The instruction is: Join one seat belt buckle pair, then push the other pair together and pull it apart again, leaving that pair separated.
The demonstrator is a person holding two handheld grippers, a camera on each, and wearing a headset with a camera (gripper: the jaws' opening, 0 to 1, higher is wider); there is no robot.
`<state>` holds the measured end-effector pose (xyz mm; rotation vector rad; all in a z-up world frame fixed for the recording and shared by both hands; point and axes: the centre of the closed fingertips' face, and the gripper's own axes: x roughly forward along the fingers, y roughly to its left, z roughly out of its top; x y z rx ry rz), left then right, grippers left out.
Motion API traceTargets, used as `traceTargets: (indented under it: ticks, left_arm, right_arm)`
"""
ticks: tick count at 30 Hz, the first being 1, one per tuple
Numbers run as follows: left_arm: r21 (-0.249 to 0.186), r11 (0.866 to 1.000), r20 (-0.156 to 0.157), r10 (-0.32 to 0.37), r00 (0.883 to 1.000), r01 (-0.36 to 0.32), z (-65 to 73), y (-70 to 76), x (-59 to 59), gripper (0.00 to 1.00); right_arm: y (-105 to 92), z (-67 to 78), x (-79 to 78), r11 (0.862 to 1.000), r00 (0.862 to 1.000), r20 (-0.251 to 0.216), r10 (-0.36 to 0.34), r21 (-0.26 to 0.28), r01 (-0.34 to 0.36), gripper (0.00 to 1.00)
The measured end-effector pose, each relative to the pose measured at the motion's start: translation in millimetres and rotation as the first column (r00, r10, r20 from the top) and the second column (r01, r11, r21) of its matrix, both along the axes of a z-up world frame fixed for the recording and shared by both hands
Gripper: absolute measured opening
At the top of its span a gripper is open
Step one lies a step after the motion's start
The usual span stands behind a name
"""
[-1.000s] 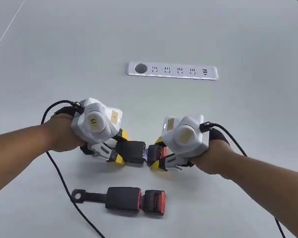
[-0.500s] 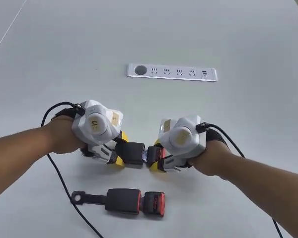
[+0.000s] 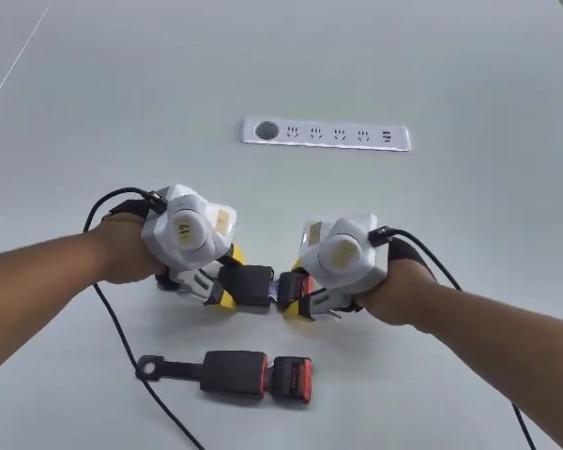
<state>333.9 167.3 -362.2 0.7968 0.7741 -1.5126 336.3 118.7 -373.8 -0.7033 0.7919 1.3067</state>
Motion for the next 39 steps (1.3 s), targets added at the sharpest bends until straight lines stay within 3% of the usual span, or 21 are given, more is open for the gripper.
traceTargets:
  ticks: [8, 17, 39]
  left_arm:
    - [0.0, 1.0, -0.001, 0.001, 1.0, -0.001, 4.5, 0.0, -3.8, 0.33]
    - [-0.011, 1.0, -0.007, 0.01, 1.0, -0.01, -7.4, 4.8, 6.6, 0.33]
    - [-0.011, 1.0, -0.008, 0.015, 1.0, -0.015, -12.6, 5.6, 9.5, 0.33]
  right_arm:
    - [-5.1, 0.5, -1.4, 1.0, 1.0, 0.001, -0.001, -0.004, 0.001, 0.34]
    - [-18.4, 0.2, -4.5, 1.0, 1.0, -0.001, -0.003, 0.007, 0.003, 0.34]
    - [-96.0, 0.6, -20.0, 1.0, 1.0, -0.009, -0.028, -0.001, 0.028, 0.34]
